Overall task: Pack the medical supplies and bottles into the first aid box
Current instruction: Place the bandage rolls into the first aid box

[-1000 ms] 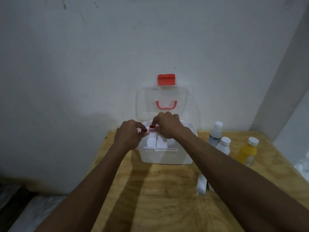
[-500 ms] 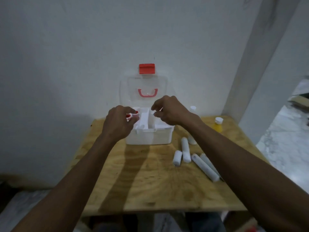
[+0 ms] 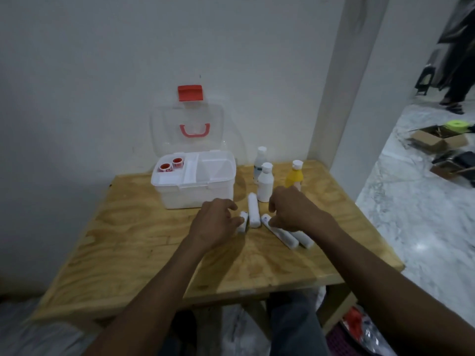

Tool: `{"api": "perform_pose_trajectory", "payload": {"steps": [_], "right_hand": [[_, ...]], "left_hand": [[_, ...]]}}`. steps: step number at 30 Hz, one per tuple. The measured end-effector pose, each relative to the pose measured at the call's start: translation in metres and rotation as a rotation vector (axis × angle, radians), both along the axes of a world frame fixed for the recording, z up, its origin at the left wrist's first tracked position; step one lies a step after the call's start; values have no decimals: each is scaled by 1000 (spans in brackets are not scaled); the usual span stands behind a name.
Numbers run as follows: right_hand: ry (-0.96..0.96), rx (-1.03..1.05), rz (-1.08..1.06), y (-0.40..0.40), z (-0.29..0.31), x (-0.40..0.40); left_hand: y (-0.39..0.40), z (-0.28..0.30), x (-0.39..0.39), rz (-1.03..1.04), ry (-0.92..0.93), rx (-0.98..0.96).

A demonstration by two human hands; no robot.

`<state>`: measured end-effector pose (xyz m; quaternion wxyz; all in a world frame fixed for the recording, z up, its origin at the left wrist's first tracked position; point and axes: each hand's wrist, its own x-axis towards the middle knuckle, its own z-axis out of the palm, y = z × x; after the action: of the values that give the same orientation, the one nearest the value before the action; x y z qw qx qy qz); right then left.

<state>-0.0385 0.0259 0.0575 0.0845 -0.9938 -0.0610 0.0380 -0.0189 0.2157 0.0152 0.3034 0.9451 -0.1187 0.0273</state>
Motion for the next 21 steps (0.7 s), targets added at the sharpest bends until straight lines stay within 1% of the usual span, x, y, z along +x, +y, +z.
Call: {"api": "perform_pose_trajectory", "payload": {"steps": [4,12,16,21], "right_hand": [[-54,-10,-15,2,-19,-2],[-89,-15,-55,9,-24,-9],[-69,-1,-58,10,-23,-8],[-66,81,-50,10,-14,-4]], "left_hand": [[-11,-10,-1,27,27,10],[-19,-11,4,13,72,8],[-20,-10,6,26,84,15],[-14,-6,-1,30,66,-16]]}}
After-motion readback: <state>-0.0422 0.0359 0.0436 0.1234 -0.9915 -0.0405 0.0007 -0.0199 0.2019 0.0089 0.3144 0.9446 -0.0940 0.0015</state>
